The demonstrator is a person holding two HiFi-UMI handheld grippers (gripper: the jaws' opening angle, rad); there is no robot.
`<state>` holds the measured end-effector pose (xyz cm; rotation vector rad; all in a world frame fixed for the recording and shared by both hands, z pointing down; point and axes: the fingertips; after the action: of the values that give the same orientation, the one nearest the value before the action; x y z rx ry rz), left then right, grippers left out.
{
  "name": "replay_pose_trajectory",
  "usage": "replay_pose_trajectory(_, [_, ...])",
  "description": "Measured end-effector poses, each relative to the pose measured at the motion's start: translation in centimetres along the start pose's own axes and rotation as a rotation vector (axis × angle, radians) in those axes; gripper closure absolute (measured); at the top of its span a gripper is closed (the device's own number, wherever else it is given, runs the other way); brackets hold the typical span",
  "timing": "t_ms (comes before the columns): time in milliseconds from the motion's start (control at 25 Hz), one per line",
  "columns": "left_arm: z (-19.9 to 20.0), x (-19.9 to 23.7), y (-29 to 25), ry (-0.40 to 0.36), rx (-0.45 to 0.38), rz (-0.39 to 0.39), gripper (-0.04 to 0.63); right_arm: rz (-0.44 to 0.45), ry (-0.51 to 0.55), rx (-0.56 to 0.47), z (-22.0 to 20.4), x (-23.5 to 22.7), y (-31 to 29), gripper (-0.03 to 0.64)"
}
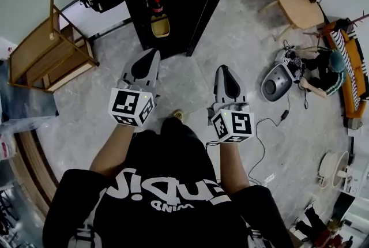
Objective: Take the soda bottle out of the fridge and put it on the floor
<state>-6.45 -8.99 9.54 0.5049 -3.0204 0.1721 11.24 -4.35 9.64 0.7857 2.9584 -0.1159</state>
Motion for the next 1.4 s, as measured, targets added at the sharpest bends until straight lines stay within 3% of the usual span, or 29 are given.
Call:
replay_pose_trajectory(320, [1.1, 1.4, -5.7, -0.013, -0.012, 0.079, 0.591, 0.082, -0.014, 0.02, -0.1, -3.7, -5.9, 0.597])
replay_pose_trajectory(680, [1.3, 3.0, -9.4, -0.007, -0.006, 0.064, 0.591, 0.056, -0.029, 0.017, -0.1, -4.7, -9.9, 0.597])
replay_pose_trajectory(960, [-0.7, 4.5, -11.4, -0.012, 0.026, 0.039, 0.591, 0.038, -0.043, 0.024, -1.8, -4.5, -12.5, 0.597])
replay_pose_trajectory(1400, [-5.1, 6.8, -16.2, -0.03, 0.013, 0.078, 0.591, 0.106, -0.035, 0.002, -6.6, -5.9, -18.1, 0.597])
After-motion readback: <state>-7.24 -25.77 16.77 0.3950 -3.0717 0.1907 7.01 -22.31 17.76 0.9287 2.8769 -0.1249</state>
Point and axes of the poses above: the fingertips, and each gripper's own axes: y backward along the fingers, x to its left, z out of its top, and after that the axes turned 15 degrees about z, right-handed
